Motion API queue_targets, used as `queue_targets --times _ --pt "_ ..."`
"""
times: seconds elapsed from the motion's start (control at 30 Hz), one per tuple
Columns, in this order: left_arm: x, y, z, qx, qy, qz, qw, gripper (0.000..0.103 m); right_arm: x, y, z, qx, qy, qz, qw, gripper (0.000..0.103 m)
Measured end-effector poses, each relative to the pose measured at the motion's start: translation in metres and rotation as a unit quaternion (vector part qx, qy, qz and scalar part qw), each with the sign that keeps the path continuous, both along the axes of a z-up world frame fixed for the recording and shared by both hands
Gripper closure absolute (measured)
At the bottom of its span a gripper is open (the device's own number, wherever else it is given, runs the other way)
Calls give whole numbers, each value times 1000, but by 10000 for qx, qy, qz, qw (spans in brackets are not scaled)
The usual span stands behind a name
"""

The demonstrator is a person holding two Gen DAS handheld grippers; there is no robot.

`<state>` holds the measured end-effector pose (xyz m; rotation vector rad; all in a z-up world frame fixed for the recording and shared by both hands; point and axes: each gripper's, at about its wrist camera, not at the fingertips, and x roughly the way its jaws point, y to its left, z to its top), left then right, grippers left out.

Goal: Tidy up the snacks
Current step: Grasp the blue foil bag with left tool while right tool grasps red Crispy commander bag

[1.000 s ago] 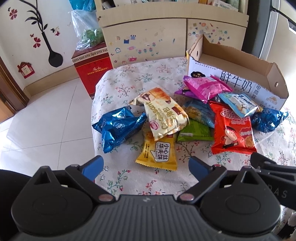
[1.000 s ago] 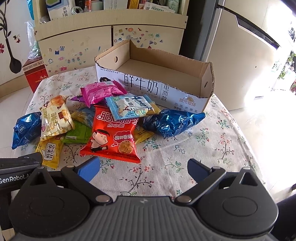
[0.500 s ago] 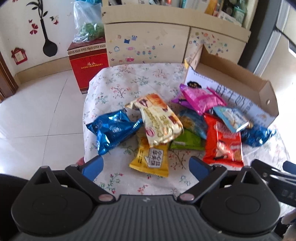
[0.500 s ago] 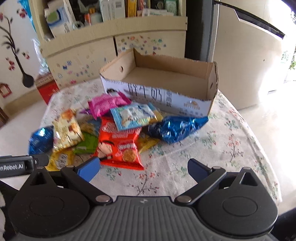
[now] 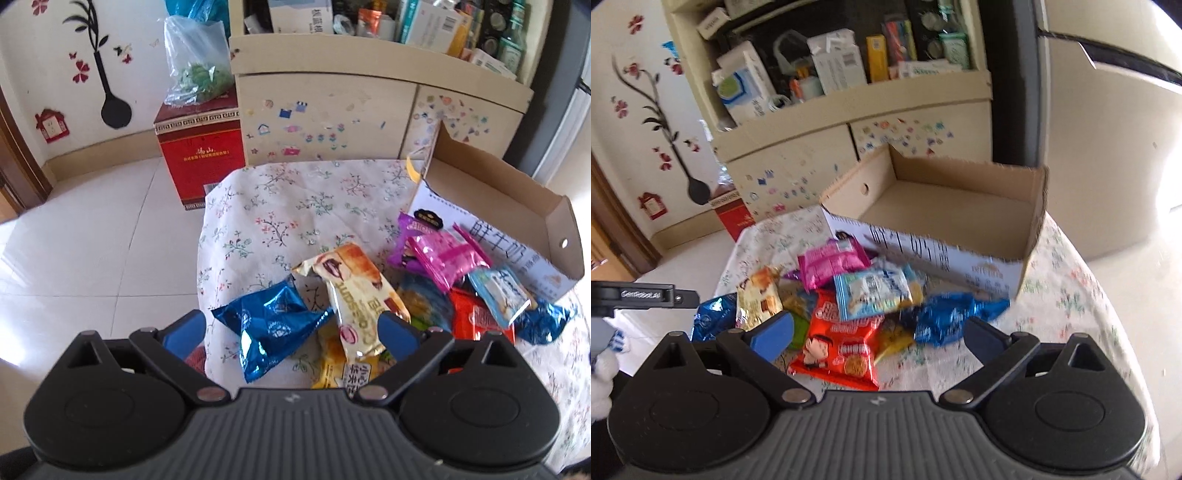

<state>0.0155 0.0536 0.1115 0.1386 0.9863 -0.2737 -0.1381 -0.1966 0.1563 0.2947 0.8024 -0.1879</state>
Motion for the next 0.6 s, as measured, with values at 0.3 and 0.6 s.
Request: queue_targets --times 0.3,0.6 --pt "30 1 -19 282 35 -28 9996 5 5 3 -26 274 358 392 9982 7" --pt "38 -1 -54 477 56 -813 9955 5 28 11 -52 809 617 64 9948 8"
